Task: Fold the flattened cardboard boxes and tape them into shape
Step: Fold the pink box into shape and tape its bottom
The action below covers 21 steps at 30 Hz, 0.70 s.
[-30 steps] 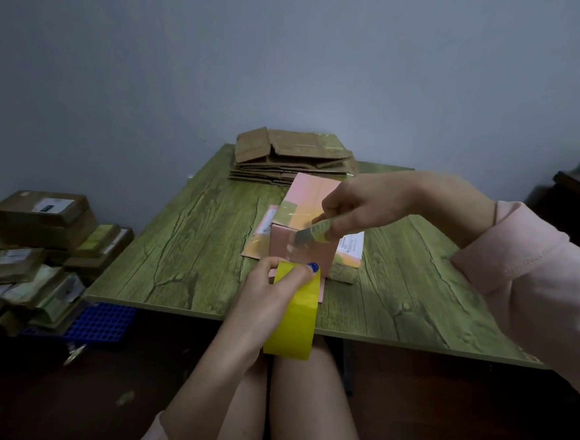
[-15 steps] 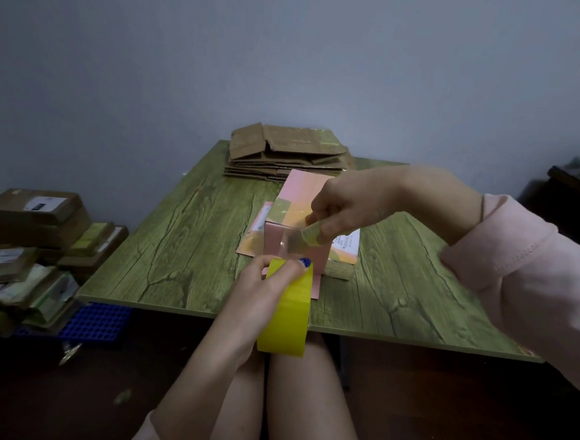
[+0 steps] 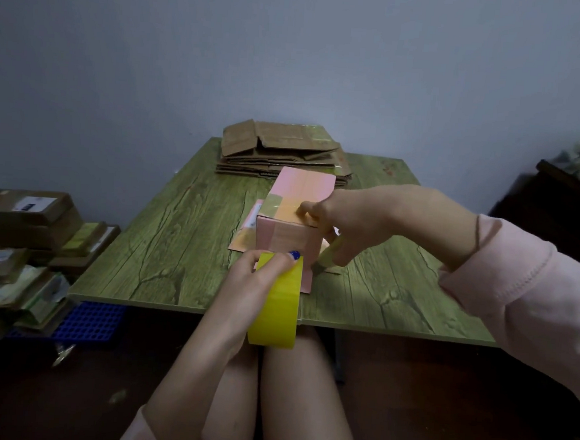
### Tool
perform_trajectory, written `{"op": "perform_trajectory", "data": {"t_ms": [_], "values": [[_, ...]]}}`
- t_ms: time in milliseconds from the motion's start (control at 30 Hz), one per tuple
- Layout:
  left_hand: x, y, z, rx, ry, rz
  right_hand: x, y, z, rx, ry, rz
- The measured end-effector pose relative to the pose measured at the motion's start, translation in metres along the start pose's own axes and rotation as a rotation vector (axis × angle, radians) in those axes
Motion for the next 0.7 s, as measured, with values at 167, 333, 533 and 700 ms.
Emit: {"op": "perform_trajectory", "data": {"t_ms": [167,333,533,700], "values": [[0.0,0.001,0.0,-0.01,-0.008,-0.01,-0.011,-0.004,0.017,-0.063,-0.087,-0.19],[-0.001,0.002,0.0,-0.01,-0.003,-0.005,-0.068,0.002,0.04,-0.196,0.038,-0.298],[0.001,0.002,0.001,-0.01,0.001,-0.015,-0.13,0.085,0.051,-0.03,0.286,-0.364],[0.001,0.001,0.001,-0.012,0.006,-0.025,-0.12,0.059,0.047,-0.22,0.274,-0.3]]}}
Point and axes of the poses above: each hand's wrist, its own z-axis away from the middle knuckle, its own y-axis out of the palm, x = y × z, the point moved 9 cm from there along -z, towards the middle knuckle, and after that the axes turned 8 degrees about -z, right-handed, at the moved point
